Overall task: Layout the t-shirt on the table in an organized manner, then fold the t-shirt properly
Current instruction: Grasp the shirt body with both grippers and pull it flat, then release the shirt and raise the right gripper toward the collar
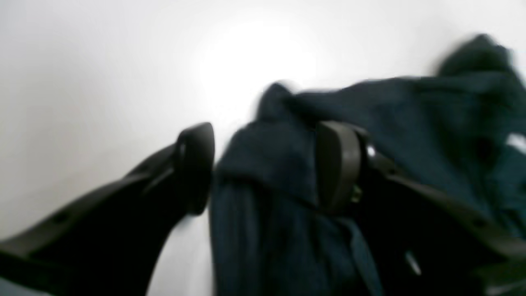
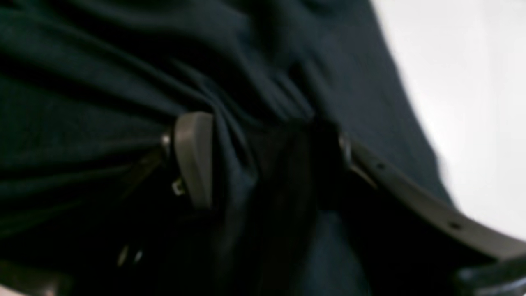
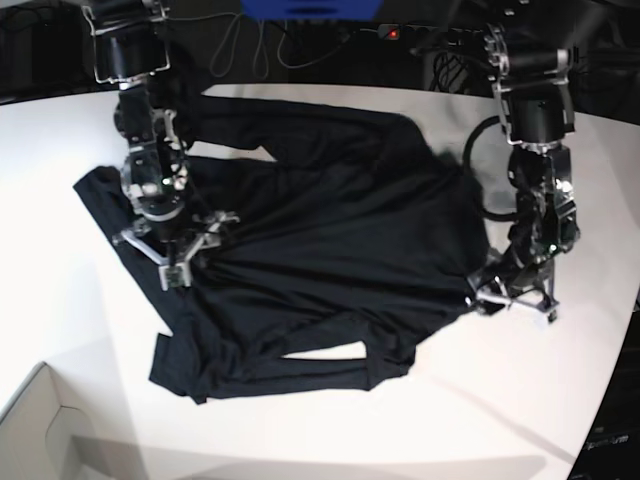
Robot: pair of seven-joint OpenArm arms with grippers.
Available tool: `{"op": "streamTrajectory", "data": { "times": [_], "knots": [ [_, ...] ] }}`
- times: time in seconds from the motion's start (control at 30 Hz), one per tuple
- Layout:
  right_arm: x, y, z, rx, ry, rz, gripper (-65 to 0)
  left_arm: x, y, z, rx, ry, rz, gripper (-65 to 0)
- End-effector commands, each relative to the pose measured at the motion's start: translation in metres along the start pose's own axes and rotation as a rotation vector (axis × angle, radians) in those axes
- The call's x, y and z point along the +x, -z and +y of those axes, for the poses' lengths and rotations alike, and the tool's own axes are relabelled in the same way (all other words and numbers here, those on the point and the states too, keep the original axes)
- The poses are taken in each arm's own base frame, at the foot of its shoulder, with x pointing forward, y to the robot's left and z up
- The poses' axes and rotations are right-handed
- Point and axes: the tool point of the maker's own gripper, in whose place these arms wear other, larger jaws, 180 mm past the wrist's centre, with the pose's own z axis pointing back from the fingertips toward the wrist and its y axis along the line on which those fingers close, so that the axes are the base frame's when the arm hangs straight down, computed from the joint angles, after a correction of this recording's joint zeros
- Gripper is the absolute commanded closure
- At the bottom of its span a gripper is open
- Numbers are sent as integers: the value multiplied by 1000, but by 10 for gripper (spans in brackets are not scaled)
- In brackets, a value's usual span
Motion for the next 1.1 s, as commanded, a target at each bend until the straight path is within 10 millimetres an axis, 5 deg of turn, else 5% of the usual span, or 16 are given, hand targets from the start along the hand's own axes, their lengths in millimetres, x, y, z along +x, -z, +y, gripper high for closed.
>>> {"op": "streamTrajectory", "data": {
  "times": [0.0,0.1,0.2,0.57,0.8,1.07],
  "knots": [
    [33,-6,-15,-41,15,-102,-359,42,-9,-6,-16,23,-116,-373],
    [56,-21,-17,-48,17,-171,-359,56,-19,-12,-33,46,-164,-373],
    [71,-37,11,10,-6,-227,-359,65,-24,-8,-27,57,-184,-373],
    [55,-79,148,316,-60,-234,-359,58,-44,63,104,149,-147,-374],
    [52,-106,212,480,-139,-255,-359,79,-68,116,207,67,-210,-375],
    [50,-140,266,574,-364,-347,-359,78,-78,136,249,87,-202,-372]
  ]
}}
